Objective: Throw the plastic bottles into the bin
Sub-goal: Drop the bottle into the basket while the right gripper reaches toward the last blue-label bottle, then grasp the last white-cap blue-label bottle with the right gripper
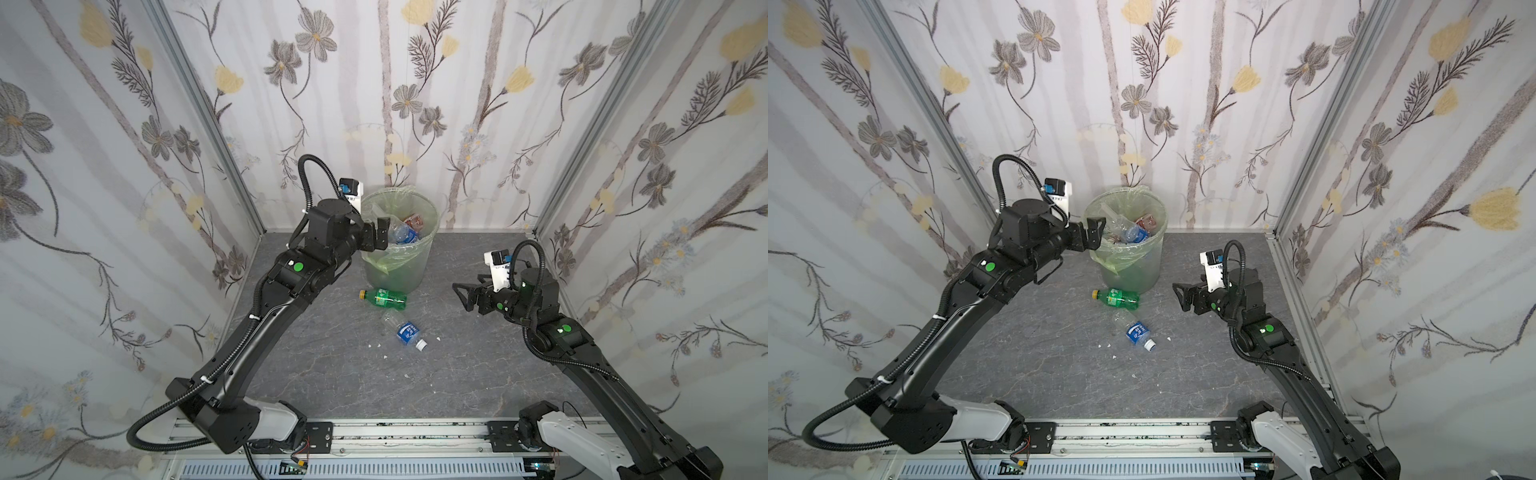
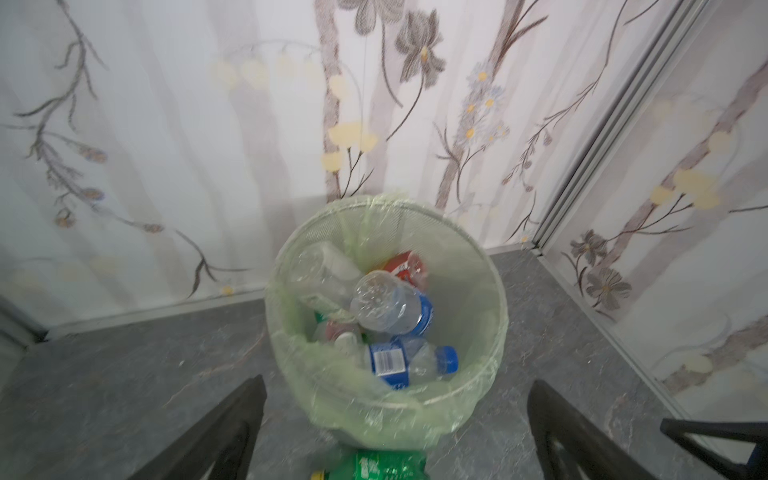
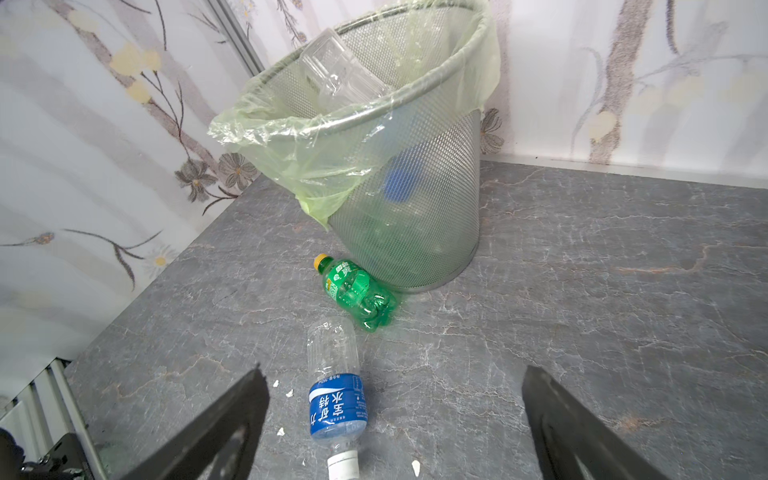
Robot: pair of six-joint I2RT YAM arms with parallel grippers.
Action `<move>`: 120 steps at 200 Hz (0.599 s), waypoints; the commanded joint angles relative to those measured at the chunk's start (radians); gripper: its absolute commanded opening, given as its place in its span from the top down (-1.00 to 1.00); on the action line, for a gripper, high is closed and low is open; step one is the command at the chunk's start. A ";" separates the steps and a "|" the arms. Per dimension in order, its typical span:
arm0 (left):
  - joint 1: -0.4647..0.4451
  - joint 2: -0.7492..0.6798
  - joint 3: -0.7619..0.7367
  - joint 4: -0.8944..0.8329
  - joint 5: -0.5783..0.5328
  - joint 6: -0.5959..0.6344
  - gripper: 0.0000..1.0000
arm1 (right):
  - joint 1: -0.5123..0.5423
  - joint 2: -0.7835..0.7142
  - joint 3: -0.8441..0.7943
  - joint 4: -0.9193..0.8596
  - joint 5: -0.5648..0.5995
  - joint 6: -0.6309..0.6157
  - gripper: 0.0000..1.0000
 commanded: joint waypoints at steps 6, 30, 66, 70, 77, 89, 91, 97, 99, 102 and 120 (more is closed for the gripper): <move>0.044 -0.141 -0.189 0.022 -0.054 -0.036 -1.00 | 0.067 0.067 0.040 -0.061 -0.011 -0.069 -0.91; 0.091 -0.276 -0.407 0.037 -0.056 -0.075 -1.00 | 0.147 0.139 0.049 -0.067 0.043 -0.051 -0.94; 0.141 -0.437 -0.652 0.060 -0.044 -0.137 -1.00 | 0.223 0.258 0.029 0.019 0.049 0.047 -0.94; 0.146 -0.451 -0.669 0.063 -0.044 -0.142 -1.00 | 0.230 0.274 0.028 0.029 0.049 0.054 -0.94; 0.151 -0.470 -0.694 0.069 -0.043 -0.145 -1.00 | 0.241 0.305 0.030 0.043 0.051 0.066 -0.93; 0.159 -0.500 -0.727 0.077 -0.042 -0.149 -1.00 | 0.257 0.364 0.052 0.042 0.048 0.074 -0.93; 0.160 -0.504 -0.732 0.078 -0.042 -0.150 -1.00 | 0.260 0.374 0.058 0.039 0.046 0.075 -0.93; 0.164 -0.514 -0.743 0.081 -0.041 -0.149 -1.00 | 0.267 0.406 0.072 0.035 0.045 0.081 -0.91; 0.164 -0.516 -0.746 0.083 -0.041 -0.150 -1.00 | 0.268 0.416 0.076 0.033 0.045 0.083 -0.91; 0.164 -0.521 -0.752 0.085 -0.039 -0.148 -1.00 | 0.272 0.429 0.084 0.031 0.045 0.085 -0.90; 0.168 -0.540 -0.776 0.094 -0.036 -0.141 -1.00 | 0.287 0.515 0.112 0.040 0.046 0.099 -0.87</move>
